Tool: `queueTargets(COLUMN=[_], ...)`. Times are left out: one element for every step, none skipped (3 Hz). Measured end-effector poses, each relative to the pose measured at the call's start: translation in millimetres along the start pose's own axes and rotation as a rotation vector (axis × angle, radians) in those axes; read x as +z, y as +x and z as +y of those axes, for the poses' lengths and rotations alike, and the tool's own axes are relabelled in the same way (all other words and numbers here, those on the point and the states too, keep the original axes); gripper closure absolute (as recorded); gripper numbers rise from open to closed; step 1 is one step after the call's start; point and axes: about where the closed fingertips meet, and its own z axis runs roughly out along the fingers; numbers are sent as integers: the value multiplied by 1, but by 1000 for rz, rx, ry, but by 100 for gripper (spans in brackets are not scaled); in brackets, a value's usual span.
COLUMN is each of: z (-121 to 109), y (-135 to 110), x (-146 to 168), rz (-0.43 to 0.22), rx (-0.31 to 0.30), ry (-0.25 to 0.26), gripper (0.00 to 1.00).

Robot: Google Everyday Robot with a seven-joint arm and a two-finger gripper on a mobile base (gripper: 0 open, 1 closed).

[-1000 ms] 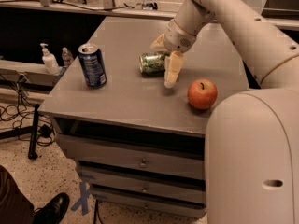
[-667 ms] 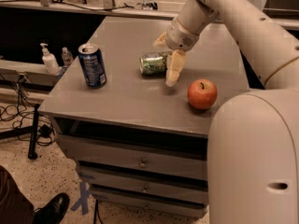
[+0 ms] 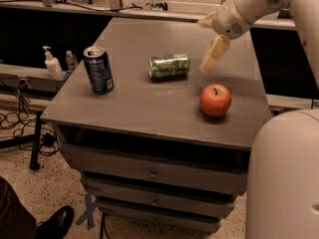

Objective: Knock green can over

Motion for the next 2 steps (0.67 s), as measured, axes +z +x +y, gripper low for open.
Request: queueTargets(z=[-18,-21], y=[24,23], x=[-70,-80], rz=[-95,-105], rx=[88,84], ry=[159,181], gripper=[0,0])
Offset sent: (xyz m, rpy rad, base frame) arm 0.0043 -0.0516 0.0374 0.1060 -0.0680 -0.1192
